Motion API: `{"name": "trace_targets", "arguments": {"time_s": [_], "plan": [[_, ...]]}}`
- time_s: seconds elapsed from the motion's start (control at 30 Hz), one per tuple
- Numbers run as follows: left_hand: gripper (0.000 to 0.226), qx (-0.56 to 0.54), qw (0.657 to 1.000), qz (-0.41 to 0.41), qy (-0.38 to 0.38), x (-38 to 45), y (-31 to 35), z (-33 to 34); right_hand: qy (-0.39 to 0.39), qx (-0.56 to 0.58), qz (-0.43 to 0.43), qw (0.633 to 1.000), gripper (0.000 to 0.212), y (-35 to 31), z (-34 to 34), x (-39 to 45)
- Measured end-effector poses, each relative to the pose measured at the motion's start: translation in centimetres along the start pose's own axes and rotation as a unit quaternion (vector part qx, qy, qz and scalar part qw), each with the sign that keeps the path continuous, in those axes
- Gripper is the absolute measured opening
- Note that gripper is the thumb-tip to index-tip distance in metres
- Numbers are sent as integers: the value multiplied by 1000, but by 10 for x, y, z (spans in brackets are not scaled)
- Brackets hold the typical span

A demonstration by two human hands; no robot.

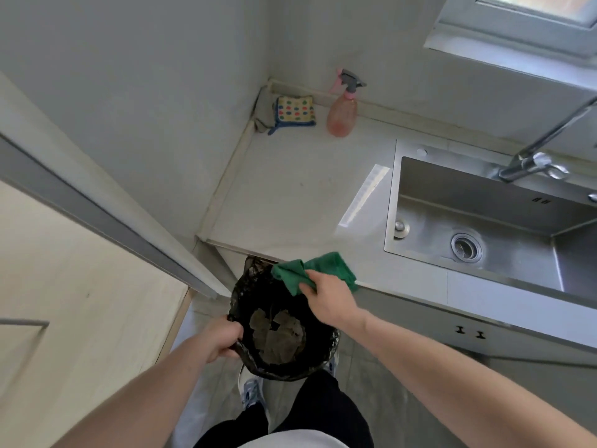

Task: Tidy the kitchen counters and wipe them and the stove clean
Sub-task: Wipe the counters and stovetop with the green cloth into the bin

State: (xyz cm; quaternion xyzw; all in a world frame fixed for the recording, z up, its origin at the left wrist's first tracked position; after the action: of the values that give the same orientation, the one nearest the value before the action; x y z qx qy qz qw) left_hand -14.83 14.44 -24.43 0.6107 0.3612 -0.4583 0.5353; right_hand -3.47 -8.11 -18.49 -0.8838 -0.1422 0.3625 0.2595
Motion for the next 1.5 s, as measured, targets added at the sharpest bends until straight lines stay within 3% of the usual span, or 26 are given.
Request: {"name": "trace_targets", "arguments": {"time_s": [0.07,0.13,0.4,0.53,0.63,0.8,0.9,1.03,1.3,1.5], "plan": [[26,-1,1000,2,-4,-2,0,-1,-39,51,-11,998,36,-7,14,-15],[25,-1,1000,2,-6,-3,0,-2,-29,89,-18,995,33,-9,12,-25],[33,1,1000,1,-21,-4,2,-10,181,201,0,963,22,4,-109,-21],[33,-4,1000,0,-18,-5,5,-15,279,126,23,952,16,15,-169,0],[29,-7,1000,-2,-16,-7,6,-17,261,70,38,962,16,25,-177,24],[28,-9,1000,-3,-10,-7,8,-22,106,7,82,991,28,44,-119,58],[26,-9,1000,-4,-8,-8,7,-24,95,-57,42,993,36,28,-81,50],[26,-9,1000,-4,-7,-12,8,-26,72,-45,-6,996,27,15,-76,39],[26,-5,1000,-10,-1,-14,10,-31,259,10,30,965,21,37,-200,64],[43,-24,999,-20,-7,6,-6,-41,246,-8,68,967,27,52,-245,138]]}}
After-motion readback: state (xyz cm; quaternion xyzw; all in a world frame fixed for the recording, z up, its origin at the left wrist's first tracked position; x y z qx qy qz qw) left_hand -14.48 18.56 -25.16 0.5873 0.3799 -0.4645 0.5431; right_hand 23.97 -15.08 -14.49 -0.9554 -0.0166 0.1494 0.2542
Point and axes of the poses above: each hand's wrist, its own x-axis towards the middle knuckle, its own z-axis out of the palm, y = z × x, the point moved 5 cm from there along x, towards the middle knuckle, and after that the axes turned 14 degrees about -y, right-handed, at the moved point
